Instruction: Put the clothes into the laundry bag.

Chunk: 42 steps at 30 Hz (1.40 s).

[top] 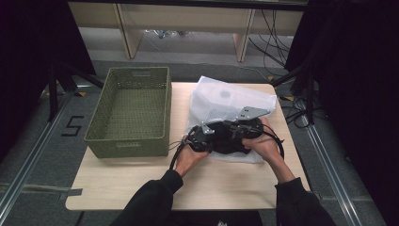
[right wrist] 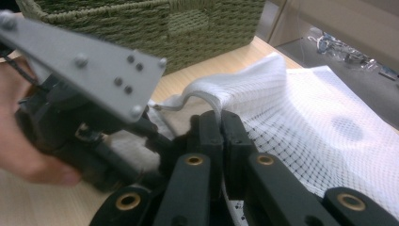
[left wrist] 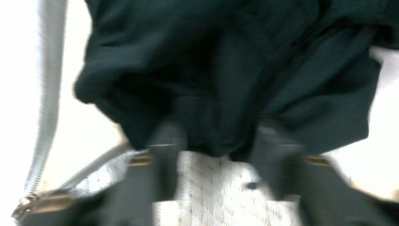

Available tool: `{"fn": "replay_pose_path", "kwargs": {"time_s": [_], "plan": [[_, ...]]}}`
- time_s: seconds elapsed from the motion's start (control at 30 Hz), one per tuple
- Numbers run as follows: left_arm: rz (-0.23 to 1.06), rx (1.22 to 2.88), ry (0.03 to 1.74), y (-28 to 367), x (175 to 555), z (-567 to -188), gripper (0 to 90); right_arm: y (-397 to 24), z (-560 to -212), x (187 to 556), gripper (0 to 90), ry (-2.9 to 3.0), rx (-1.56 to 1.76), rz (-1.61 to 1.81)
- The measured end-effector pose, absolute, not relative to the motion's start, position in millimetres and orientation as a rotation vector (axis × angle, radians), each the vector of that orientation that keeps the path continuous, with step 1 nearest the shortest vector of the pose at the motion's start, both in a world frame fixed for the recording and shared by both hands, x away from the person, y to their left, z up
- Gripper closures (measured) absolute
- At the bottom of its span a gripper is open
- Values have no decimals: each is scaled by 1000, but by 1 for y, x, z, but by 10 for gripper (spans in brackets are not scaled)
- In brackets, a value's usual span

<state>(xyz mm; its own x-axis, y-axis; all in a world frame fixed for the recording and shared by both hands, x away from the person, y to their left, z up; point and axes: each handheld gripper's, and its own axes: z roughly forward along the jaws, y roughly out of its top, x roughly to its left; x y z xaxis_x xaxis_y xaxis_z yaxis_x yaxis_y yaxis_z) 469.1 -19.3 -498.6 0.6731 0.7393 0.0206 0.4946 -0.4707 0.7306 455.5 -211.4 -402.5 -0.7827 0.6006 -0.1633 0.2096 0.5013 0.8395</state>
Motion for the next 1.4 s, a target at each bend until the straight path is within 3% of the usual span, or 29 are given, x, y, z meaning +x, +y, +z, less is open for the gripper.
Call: {"fn": "replay_pose_path", "kwargs": {"time_s": [0.07, 0.3, 0.4, 0.47, 0.5, 0.53, 0.73, 0.8, 0.93, 1.1, 1.23, 1.4], "plan": [[488, 2145, 974, -20, 472, -493, 747, -211, -403, 456, 895, 2320, 667, 1216], [537, 2071, 1039, -10, 489, -484, 755, -211, -401, 454, 896, 2331, 656, 1216], [484, 2070, 1077, -7, 488, -498, 703, -209, -407, 453, 895, 2362, 682, 1204], [452, 2069, 1078, -3, 483, -501, 596, -208, -412, 455, 895, 2366, 658, 1189], [432, 2061, 1080, -1, 480, -501, 596, -208, -413, 455, 895, 2376, 659, 1181], [421, 2078, 1073, 2, 475, -499, 509, -208, -416, 454, 896, 2379, 660, 1175], [419, 2192, 1013, 10, 453, -493, 449, -209, -418, 451, 895, 2393, 653, 1170], [404, 2204, 998, 14, 450, -496, 484, -209, -419, 450, 895, 2400, 638, 1162], [392, 2229, 951, 16, 452, -503, 666, -208, -422, 447, 895, 2421, 632, 1154], [351, 2230, 927, 15, 455, -507, 808, -206, -432, 443, 895, 2469, 620, 1126], [316, 2255, 917, 16, 452, -505, 873, -206, -442, 442, 895, 2502, 632, 1104], [295, 2280, 890, 17, 443, -504, 889, -205, -451, 433, 895, 2554, 606, 1069]]}}
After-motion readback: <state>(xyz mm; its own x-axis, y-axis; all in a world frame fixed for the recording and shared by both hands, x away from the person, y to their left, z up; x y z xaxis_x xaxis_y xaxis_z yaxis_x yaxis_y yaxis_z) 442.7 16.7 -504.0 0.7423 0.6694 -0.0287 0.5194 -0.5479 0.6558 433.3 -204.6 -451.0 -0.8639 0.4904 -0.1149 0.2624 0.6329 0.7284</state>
